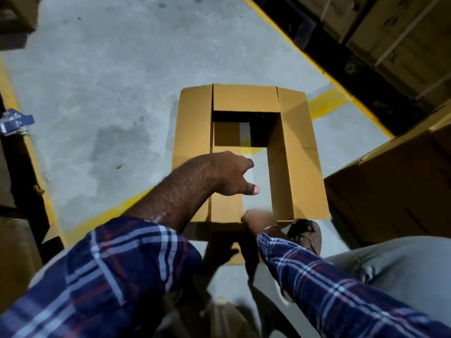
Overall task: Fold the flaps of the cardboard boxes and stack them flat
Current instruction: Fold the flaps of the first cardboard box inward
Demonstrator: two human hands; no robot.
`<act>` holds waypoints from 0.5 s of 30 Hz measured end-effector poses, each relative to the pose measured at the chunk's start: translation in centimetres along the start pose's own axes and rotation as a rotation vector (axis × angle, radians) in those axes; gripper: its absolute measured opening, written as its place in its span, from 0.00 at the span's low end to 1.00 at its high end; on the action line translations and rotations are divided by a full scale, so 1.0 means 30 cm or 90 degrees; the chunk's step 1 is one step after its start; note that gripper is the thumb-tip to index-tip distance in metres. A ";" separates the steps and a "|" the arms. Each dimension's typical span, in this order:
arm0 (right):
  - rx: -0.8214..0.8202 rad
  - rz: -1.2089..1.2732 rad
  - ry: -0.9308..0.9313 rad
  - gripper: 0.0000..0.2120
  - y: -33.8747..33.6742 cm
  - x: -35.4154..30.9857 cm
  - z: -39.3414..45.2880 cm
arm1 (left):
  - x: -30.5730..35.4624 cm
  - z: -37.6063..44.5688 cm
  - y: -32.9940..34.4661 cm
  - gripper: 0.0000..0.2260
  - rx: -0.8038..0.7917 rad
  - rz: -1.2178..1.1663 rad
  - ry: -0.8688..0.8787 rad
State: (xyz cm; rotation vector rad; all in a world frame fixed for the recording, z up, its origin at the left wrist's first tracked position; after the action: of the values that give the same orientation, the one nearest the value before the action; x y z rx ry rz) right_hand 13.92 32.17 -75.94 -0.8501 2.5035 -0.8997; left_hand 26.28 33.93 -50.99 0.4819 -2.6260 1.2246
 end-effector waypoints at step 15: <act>0.215 0.500 0.032 0.19 -0.319 0.138 0.299 | -0.114 0.138 -0.005 0.30 0.009 0.061 -0.049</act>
State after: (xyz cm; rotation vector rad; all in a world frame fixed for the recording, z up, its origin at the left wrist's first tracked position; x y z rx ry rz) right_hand 19.23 19.52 -76.69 0.2626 2.3004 -0.9908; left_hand 29.31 31.37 -54.60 0.4181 -2.7365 1.2776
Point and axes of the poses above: each hand's wrist, its own z-axis towards the middle knuckle, its own y-axis out of the palm, x = y × z, the point moved 7 cm from there along z, towards the middle knuckle, and after that the axes turned 4 degrees about z, right-handed, at the moved point
